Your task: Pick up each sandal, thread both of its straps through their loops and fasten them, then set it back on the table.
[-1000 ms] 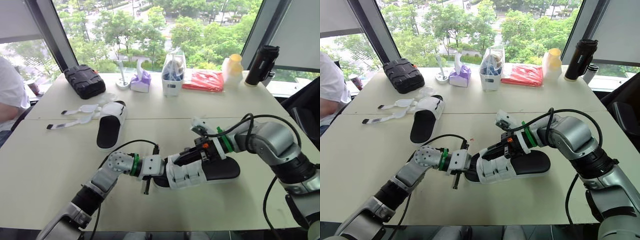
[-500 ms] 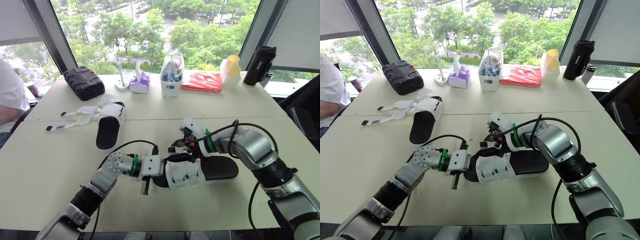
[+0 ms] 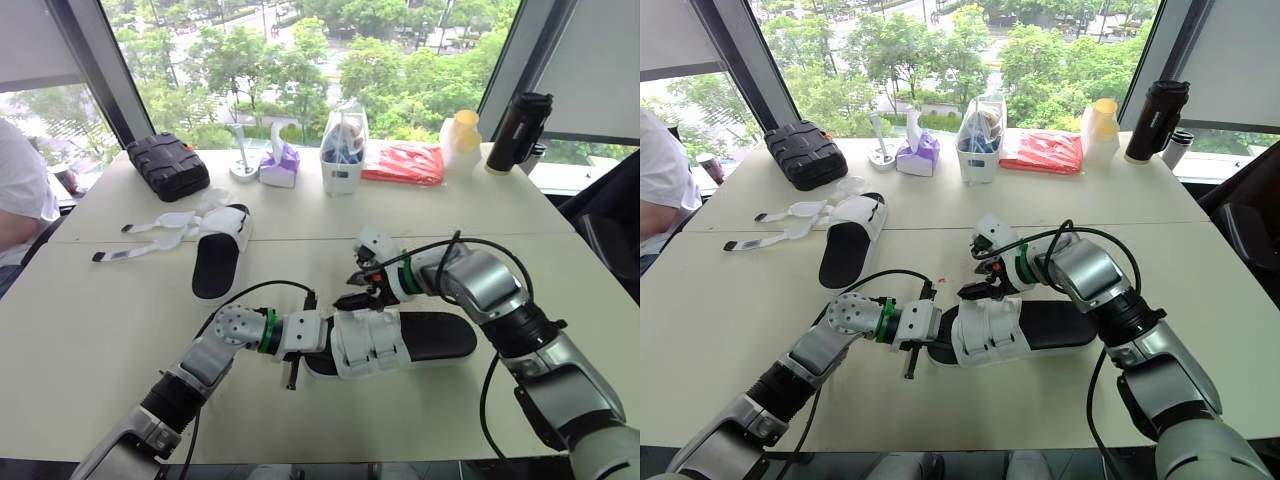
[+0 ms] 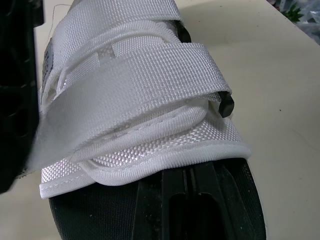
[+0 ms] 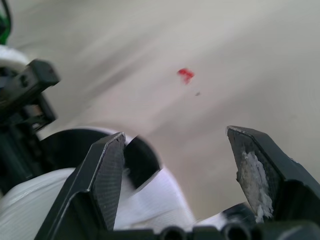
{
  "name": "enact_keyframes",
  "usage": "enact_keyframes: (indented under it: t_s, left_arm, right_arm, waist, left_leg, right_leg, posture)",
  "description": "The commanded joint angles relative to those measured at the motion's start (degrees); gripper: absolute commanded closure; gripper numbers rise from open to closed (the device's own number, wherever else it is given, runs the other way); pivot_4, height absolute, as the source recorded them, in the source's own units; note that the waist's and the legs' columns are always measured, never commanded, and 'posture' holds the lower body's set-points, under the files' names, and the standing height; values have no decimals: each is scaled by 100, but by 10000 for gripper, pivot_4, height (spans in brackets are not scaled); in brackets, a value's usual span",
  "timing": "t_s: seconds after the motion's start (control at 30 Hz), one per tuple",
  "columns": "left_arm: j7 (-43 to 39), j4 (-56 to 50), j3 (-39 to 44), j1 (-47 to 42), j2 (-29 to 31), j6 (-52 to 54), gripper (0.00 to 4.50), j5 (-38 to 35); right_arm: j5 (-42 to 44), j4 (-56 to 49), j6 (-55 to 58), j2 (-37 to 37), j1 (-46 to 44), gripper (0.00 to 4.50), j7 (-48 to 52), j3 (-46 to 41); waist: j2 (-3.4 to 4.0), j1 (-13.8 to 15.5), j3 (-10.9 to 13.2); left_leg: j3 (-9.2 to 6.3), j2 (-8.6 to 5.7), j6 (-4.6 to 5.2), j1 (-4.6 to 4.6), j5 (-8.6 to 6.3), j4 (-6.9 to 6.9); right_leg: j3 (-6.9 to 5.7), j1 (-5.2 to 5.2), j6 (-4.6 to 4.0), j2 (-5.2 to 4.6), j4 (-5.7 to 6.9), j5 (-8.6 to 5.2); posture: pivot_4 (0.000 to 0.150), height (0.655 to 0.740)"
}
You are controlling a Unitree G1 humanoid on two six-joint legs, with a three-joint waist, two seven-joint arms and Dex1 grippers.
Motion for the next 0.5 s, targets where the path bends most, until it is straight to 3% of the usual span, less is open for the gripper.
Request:
enact_keyframes:
  t_s: [0.03,0.5]
  left_arm:
    - [-81,591,-556,417,161,393,45000,686]
    - [-39,544,-569,450,140,381,45000,695]
  right_arm:
    - [646,-98,756,49,-417,10168,388,-502]
    - [505,-106,539,-237,-323,10168,615,5]
  waist:
    - [0,1,0]
    - [0,4,-1]
  left_leg:
    - [0,0,0,-1,0,0]
    - [-1,0,0,0,0,0]
  right_leg:
    - [0,0,-1,0,1,0]
    - [0,-3,-1,0,3,1]
  posture:
    - [1500,7400]
    - [1500,7400]
